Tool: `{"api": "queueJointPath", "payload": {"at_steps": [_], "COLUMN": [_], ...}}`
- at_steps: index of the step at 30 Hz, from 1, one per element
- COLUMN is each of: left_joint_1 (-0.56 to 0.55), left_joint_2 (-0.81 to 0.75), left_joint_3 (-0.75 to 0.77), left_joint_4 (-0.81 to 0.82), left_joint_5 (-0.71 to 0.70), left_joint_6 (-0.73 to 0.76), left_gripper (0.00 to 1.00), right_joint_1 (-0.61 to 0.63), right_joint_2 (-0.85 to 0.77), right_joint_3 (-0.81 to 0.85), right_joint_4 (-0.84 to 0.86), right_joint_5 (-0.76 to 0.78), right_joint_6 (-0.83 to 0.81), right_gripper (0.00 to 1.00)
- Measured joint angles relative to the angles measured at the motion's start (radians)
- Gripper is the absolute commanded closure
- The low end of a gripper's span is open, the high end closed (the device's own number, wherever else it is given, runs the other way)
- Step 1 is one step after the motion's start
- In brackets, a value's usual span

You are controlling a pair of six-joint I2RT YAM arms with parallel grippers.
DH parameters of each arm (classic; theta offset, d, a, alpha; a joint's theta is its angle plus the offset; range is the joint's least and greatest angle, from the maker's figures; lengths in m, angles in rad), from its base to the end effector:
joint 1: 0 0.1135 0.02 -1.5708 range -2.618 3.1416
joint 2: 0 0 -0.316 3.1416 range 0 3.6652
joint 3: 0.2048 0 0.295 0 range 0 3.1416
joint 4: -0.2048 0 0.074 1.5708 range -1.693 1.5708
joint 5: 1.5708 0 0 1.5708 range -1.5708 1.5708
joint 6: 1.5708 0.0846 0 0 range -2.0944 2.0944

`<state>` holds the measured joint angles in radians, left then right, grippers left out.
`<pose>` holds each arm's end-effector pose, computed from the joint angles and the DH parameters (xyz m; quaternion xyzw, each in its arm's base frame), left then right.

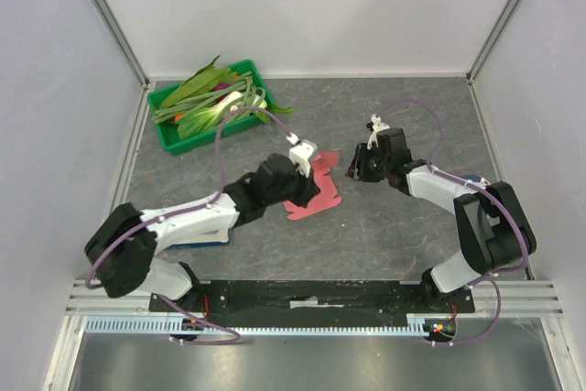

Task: Fold the paper box

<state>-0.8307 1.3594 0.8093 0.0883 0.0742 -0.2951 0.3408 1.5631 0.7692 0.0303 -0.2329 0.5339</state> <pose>0.2469 -0.2797 0.2521 0.2436 0.8141 -0.3074 0.4281 0.3476 0.1440 0.1575 0.0426 0.9136 0.2620 0.3081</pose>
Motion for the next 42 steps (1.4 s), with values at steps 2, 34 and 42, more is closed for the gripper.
{"api": "queueJointPath", "payload": {"at_steps": [2,34,42], "left_joint_1": [-0.06,-0.179,-0.158], "left_joint_2": [0.068,0.475,0.338], "left_joint_3": [-0.011,0.092,-0.066], "left_joint_4": [0.043,0.308,0.378], "left_joint_5": [-0.041,-0.491,-0.491], "left_joint_6": [-0.011,-0.191,-0.209], "left_gripper": [0.98,0.98,0.98], "right_joint_1": [0.002,0.01,0.012], "right_joint_2": [-0.013,0.228,0.227], "right_joint_3": [0.031,0.273,0.273], "right_joint_4": [-0.033,0.019,0.043], "right_joint_5": [0.022,-0.259,-0.288], "right_joint_6": [-0.055,-0.581,-0.62], "right_gripper": [0.56,0.47,0.51]}}
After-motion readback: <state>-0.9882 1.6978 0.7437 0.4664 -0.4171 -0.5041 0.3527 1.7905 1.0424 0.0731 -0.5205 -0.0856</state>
